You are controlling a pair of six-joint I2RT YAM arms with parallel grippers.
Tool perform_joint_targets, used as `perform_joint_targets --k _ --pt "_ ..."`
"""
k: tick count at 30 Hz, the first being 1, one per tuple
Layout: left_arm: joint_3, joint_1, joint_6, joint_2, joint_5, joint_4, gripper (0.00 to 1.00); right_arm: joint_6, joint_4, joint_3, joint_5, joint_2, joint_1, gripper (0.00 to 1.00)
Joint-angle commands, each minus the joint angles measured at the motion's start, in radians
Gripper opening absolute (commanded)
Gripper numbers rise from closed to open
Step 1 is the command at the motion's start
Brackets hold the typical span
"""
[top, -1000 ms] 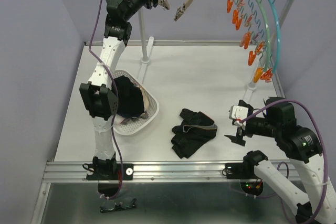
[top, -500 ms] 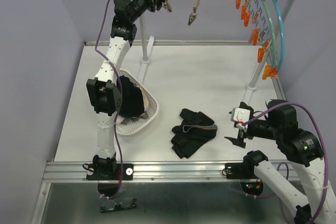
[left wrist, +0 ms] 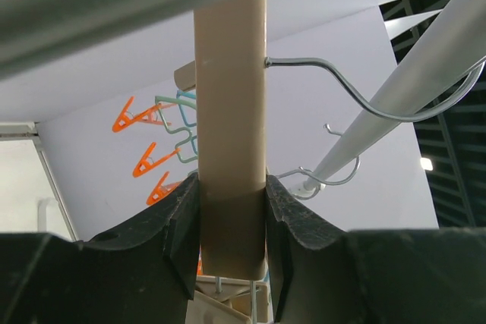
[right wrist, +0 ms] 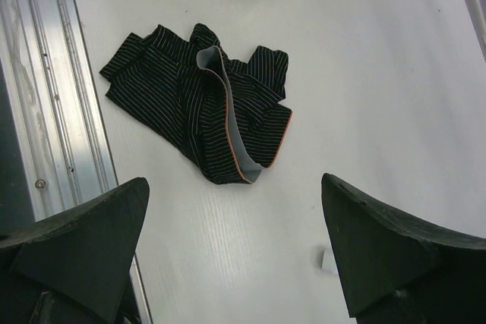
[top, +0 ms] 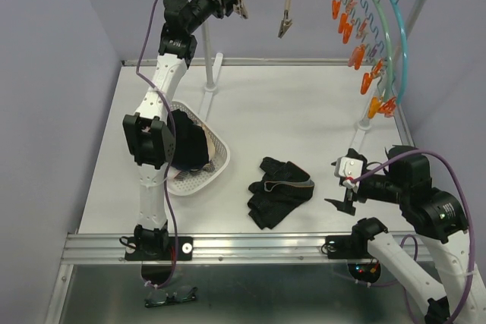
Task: Remove the underwear clipped to the hanger
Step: Place the hanger at the clothesline, then pick up the underwear from the center of the board.
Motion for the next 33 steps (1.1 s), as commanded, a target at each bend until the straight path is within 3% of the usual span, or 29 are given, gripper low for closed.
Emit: perform_joint_targets --k 1,3,6,7,9,27,33 --pt "-0.031 0.007 0.040 -0.094 0.023 0.008 0.45 0.018 0.041 -0.015 -0.010 -0.019 -0.012 1.00" --pt "-0.037 0.009 0.062 -0.106 0.018 0.002 0.55 0.018 0.041 -0.015 -0.009 -0.022 -0.013 1.00" --pt "-0.047 0.015 0.097 -0.136 0.012 -0.020 0.79 0.016 0.041 -0.015 -0.004 -0.021 -0.015 1.00" --pt "-0.061 0.016 0.112 -0.154 0.015 -0.024 0.93 0.016 0.041 -0.013 -0.002 -0.021 -0.016 1.00" --pt "-0.073 0.019 0.129 -0.169 0.017 -0.047 0.98 0.016 0.041 -0.012 -0.002 -0.021 -0.018 1.00" --pt "-0.261 0.062 0.471 -0.416 -0.128 -0.247 0.99 0.000 0.035 0.008 0.019 0.007 -0.041 1.00" --pt "-0.418 0.096 0.628 -0.534 -0.213 -0.287 0.99 0.001 0.044 0.002 0.056 0.016 -0.052 1.00"
